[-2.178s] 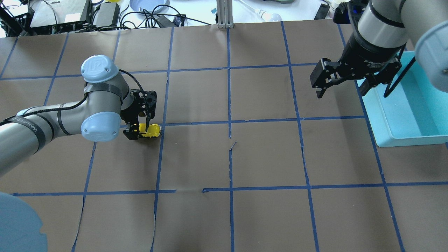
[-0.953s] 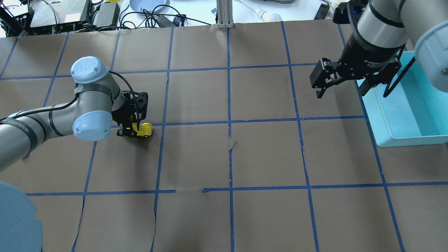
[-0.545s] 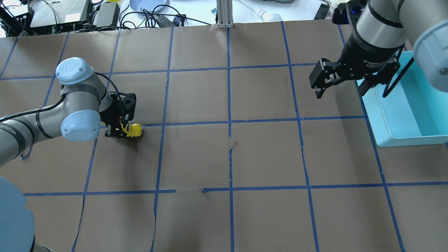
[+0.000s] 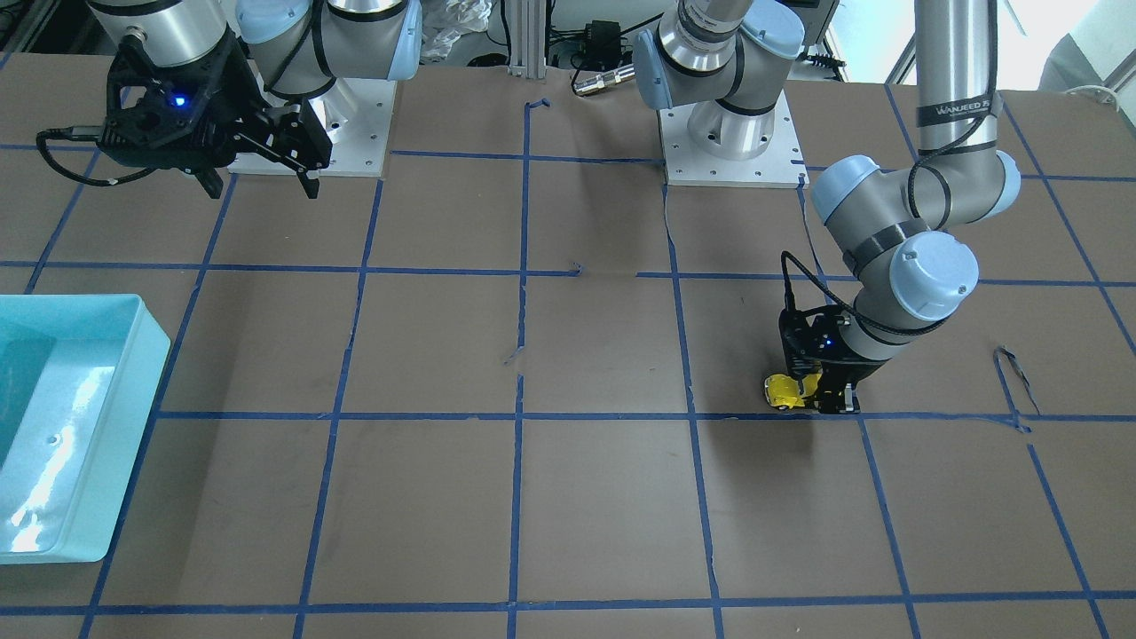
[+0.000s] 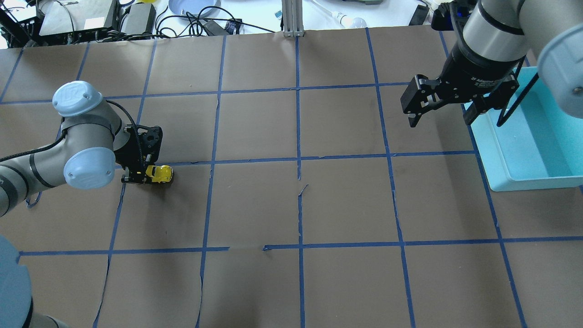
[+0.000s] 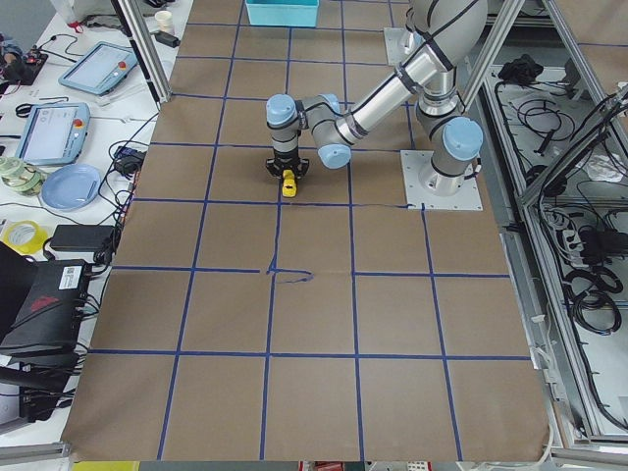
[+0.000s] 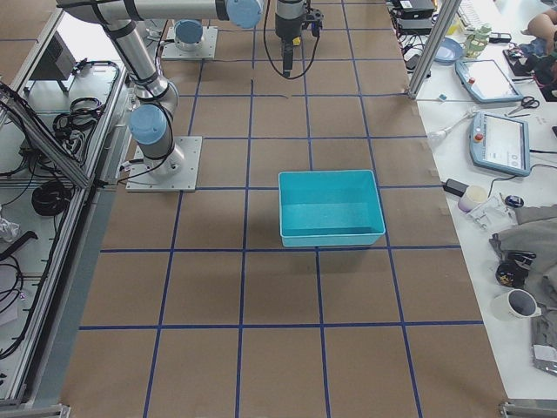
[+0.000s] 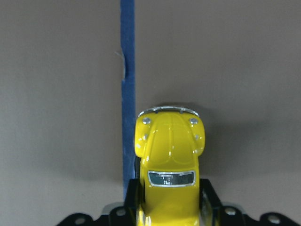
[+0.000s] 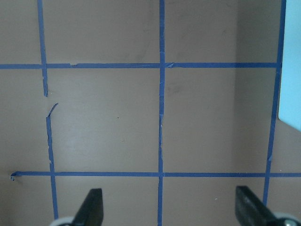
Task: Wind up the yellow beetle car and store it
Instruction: 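Drag the held car along the table toward the left arm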
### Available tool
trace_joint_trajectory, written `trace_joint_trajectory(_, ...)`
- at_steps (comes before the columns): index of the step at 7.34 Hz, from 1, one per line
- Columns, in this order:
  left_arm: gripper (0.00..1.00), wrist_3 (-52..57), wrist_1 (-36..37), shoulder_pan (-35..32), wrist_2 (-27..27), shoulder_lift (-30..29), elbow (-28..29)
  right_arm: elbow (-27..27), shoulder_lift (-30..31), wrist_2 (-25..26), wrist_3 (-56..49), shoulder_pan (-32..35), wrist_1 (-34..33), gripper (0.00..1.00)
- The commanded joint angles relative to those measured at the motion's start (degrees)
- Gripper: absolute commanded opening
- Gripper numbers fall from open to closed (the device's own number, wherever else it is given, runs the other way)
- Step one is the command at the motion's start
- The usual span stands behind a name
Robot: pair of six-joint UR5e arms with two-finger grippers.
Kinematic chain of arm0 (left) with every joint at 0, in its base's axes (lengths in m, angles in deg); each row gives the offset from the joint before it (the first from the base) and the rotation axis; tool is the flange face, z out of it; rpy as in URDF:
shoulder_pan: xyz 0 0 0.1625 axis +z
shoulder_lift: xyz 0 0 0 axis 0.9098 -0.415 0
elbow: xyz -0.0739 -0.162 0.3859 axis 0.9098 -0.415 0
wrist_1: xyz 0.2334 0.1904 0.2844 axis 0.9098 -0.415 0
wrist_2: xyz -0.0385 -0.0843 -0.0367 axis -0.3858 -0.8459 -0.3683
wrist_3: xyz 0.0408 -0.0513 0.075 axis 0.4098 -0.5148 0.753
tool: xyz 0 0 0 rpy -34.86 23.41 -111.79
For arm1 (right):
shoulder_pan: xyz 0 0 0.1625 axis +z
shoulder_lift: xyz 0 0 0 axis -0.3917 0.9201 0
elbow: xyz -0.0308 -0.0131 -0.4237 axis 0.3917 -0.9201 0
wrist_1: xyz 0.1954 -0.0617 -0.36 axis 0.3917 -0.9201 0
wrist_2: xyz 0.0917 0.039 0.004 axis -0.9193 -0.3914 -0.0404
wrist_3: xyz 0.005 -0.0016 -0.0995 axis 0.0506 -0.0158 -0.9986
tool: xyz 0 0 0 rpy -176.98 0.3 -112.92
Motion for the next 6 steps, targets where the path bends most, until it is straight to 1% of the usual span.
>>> trace_joint_trajectory(1, 0.38, 3.46, 0.02, 3.41, -0.1, 0.05, -0.06, -0.02, 0.15, 0.09, 0.08, -0.04, 0.13, 1.0)
trace_joint_trajectory(3, 0.39, 4.53, 0.1, 6.22, -0.01, 0.05, 0.03, 0.16, 0.5, 0.45, -0.18, 0.04, 0.22, 1.0)
trace_joint_trajectory(4, 0.39, 7.05, 2.19, 7.98, 0.08, -0.29, -0.23, 0.16, 0.42, 0.1, -0.27, 0.04, 0.13, 1.0)
trace_joint_trajectory(6, 0.39, 10.32, 3.09, 10.97, -0.09, -0.47, -0.94, 0.07, 0.42, 0.62, -0.27, -0.05, 0.13, 1.0)
